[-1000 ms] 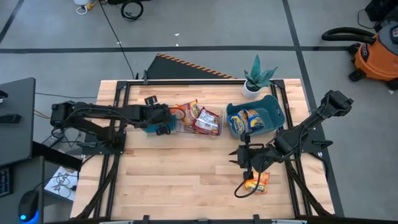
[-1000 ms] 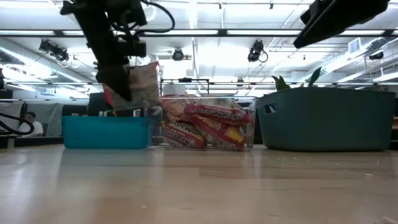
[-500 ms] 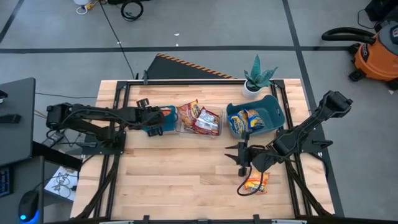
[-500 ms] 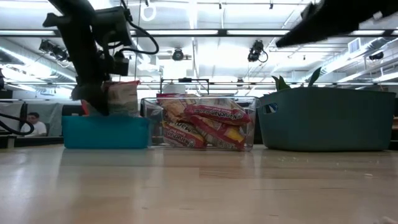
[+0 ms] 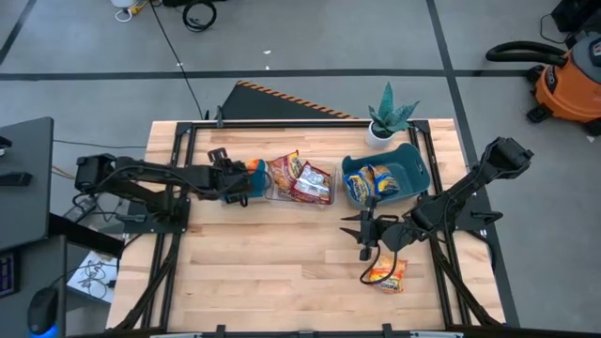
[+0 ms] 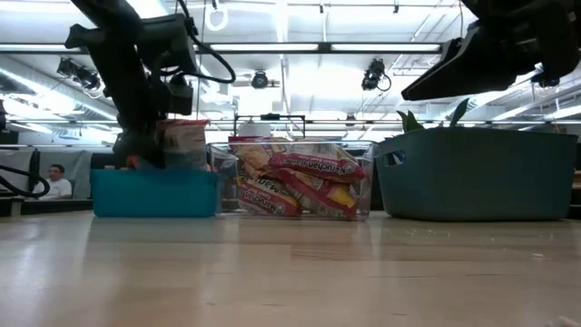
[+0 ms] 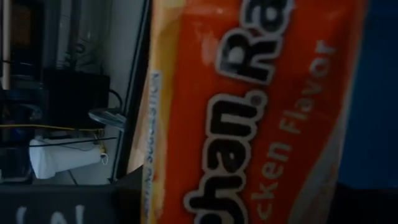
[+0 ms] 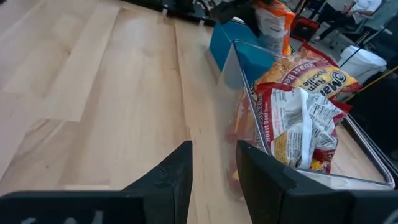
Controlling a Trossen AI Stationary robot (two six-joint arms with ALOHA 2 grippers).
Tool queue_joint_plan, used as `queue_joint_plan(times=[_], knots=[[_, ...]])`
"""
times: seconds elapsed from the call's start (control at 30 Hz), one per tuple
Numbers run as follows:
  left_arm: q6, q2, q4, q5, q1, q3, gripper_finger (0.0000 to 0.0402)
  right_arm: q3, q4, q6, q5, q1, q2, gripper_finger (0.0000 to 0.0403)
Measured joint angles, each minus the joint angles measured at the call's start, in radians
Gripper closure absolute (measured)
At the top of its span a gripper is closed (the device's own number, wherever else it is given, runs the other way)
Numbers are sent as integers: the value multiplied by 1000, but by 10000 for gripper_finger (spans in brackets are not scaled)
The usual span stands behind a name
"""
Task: Sort Maruchan noodles
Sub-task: Put the orange noodle pack into the left blue bin
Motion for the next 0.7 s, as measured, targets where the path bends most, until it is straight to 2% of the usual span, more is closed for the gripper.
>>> queue_joint_plan(times=[0.33,0.53,0.7], knots=[[-34,21,5,15,7,0,182,0,6,-15,-3,-2,0,274],[-3,18,-31,211,9,9,181,0,10,-14,-6,-2,0,274],[24,16,-166,290,19,78,188,0,31,-14,-22,-6,0,274]])
